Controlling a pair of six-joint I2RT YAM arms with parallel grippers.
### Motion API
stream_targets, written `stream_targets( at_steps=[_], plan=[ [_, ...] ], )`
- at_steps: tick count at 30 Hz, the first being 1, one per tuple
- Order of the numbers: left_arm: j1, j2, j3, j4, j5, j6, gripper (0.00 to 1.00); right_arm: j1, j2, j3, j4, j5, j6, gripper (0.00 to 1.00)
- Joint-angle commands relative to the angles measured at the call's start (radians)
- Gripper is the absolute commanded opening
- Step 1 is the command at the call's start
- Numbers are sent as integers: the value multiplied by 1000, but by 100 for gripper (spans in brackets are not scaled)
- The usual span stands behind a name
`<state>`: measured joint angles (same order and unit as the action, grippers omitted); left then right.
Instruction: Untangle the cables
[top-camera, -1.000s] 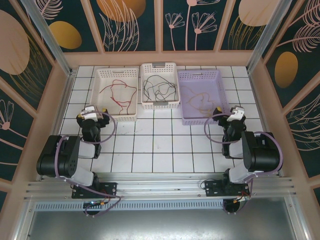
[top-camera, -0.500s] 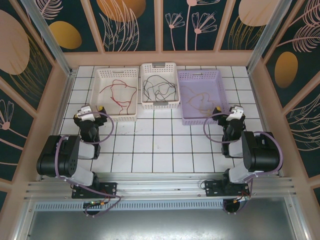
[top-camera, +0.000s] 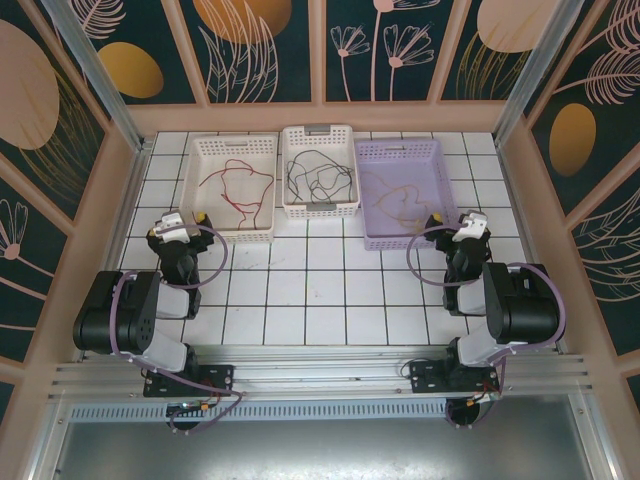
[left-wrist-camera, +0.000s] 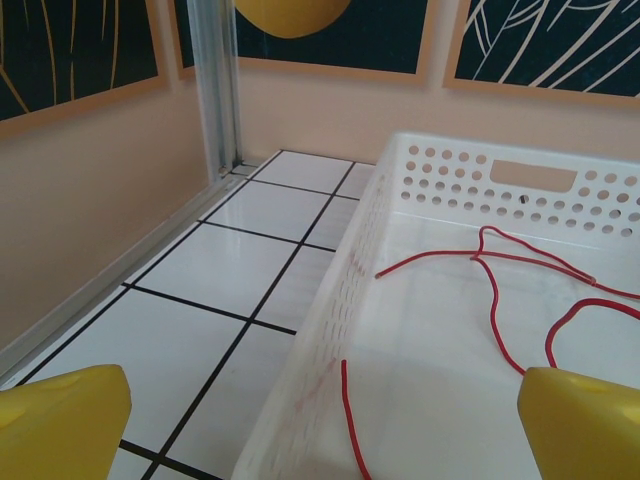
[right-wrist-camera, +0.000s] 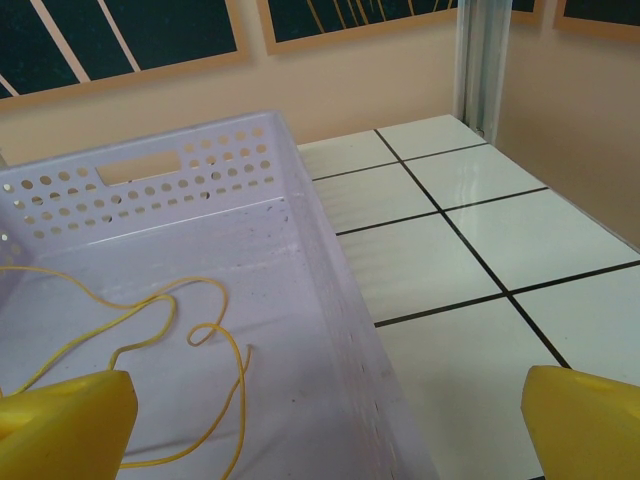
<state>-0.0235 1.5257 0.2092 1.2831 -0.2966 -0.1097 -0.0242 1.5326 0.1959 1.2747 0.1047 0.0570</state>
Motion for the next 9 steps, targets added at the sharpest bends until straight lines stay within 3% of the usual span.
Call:
stream_targets(
  at_steps=[1,9],
  plan=[
    [4,-9,-5,47,-9,-17,98,9,6,18,12,7,-11,99],
    [5,-8,-4,45,-3,-15,99,8,7,17,11,7,-11,99]
  ],
)
